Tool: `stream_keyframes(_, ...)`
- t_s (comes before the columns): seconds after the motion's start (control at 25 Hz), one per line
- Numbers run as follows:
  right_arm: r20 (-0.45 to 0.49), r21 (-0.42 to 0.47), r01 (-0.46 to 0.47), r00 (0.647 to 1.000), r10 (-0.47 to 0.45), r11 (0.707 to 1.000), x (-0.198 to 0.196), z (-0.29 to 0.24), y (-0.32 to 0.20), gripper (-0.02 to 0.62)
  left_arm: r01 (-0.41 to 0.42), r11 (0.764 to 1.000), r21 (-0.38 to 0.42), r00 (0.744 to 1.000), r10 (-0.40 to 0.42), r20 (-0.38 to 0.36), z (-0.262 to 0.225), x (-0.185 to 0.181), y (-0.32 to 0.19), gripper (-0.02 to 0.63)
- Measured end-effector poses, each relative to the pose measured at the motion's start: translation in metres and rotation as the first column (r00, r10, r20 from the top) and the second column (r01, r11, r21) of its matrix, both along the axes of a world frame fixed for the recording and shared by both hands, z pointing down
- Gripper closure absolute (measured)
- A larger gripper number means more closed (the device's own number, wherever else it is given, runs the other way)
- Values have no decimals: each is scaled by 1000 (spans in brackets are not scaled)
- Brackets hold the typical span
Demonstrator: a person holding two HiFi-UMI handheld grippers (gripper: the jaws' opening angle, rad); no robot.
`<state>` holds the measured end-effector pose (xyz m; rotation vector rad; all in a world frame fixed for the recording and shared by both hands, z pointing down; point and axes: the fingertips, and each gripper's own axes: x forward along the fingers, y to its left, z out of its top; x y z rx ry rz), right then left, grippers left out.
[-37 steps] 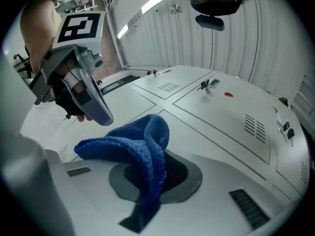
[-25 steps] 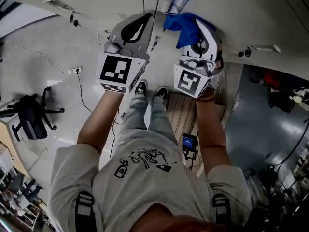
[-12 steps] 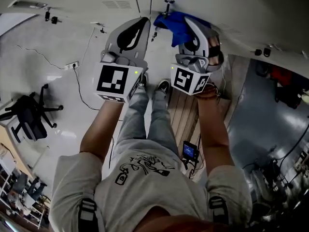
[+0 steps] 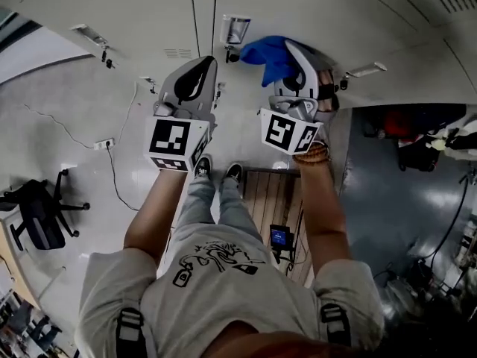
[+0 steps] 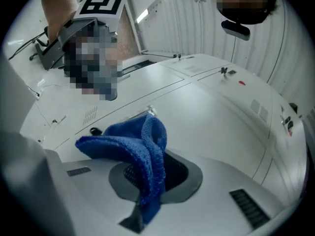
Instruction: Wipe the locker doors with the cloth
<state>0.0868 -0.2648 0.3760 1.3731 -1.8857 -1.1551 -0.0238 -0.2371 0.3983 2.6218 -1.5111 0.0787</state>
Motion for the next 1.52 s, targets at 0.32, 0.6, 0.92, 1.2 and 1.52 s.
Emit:
stream_keyframes(0.32,-19,174,-8,1000,11,985,-10,-138,3,566,-8,986,169,1000,11,-15,-119,4,8,604)
stream_keyframes(0.6,8,219,-38,999,37,975,0,-191,10,566,-23,968,250,1000,26,-11,-173,12,20,604)
stream_keyframes(0.92,63,201,-96,994,84,975,38,-178,11,566,-60,974,219,998,62,2,-157,37,17,604)
stream_keyframes(1.2,89,156,-99,992,86,983,48,-116,7,566,-71,990,125,997,68,25,-97,50,5,604)
stream_keyframes(1.52,79,90,-78,994,71,993,45,-10,1,566,-81,996,28,996,80,31,-10,60,-13,604)
